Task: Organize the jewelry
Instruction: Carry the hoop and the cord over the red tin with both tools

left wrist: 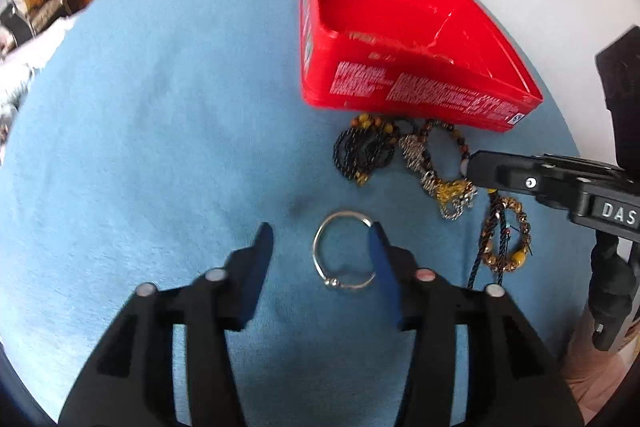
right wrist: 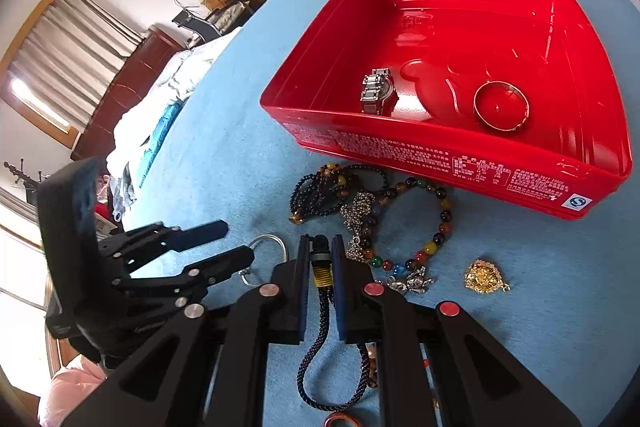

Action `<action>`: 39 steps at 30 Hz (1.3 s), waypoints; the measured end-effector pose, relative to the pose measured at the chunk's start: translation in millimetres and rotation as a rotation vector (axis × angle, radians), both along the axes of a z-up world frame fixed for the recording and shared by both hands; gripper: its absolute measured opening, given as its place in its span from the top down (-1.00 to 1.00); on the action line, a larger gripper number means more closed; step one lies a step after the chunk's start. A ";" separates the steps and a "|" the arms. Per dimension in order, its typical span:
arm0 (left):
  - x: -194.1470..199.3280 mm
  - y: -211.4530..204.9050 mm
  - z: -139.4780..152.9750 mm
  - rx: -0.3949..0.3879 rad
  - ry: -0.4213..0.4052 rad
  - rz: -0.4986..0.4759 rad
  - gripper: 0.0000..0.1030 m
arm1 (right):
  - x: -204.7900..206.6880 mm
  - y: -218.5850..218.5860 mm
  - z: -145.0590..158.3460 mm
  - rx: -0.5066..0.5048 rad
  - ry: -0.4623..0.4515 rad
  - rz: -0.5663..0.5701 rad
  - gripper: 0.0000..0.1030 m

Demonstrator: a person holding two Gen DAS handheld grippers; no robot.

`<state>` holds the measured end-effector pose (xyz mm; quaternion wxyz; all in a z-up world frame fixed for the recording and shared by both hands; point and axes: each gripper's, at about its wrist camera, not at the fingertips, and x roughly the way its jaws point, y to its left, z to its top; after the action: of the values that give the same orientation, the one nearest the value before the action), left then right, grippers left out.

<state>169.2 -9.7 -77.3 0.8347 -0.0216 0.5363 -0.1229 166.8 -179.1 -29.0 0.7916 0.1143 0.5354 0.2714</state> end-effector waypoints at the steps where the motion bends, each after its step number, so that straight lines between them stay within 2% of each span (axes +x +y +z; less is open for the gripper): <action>1: -0.3 -3.9 1.6 0.006 -0.006 -0.007 -0.02 | -0.4 -0.9 0.4 0.001 -0.001 -0.002 0.80; 6: 1.8 -25.6 -8.8 0.055 0.012 -0.040 -0.29 | -3.5 -4.7 2.3 0.005 -0.003 -0.009 0.80; 11: 8.0 -35.6 -22.4 0.092 0.042 -0.036 -0.32 | -6.0 -9.1 1.4 0.001 -0.001 -0.018 0.80; 12: 8.0 -38.7 -23.1 0.107 0.037 -0.040 -0.30 | -6.1 -10.1 0.8 0.000 -0.001 -0.022 0.80; 14: 10.6 -46.7 -26.3 0.121 0.037 -0.040 -0.04 | -6.7 -12.6 0.0 -0.002 0.000 -0.030 0.80; 16: 11.7 -50.8 -26.7 0.126 0.033 -0.043 0.12 | -6.7 -14.4 -0.5 0.001 0.000 -0.035 0.80; 21: 13.5 -56.6 -28.9 0.102 0.029 -0.040 0.13 | -9.7 -14.9 1.6 0.004 -0.008 -0.034 0.80; 28: 13.4 -21.7 -4.3 0.048 -0.005 -0.013 0.13 | -12.3 -18.6 9.2 0.026 -0.026 -0.034 0.80; 33: 19.6 -21.5 24.9 0.036 -0.070 -0.015 0.13 | -9.5 -24.7 23.2 0.037 -0.046 -0.053 0.80; 39: 28.2 -32.6 55.9 0.040 -0.145 -0.032 0.13 | -2.8 -35.1 55.8 0.045 -0.098 -0.079 0.80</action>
<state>197.4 -42.3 -21.4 0.8696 0.0128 0.4769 -0.1269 164.0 -214.2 26.8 0.8241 0.1397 0.4848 0.2574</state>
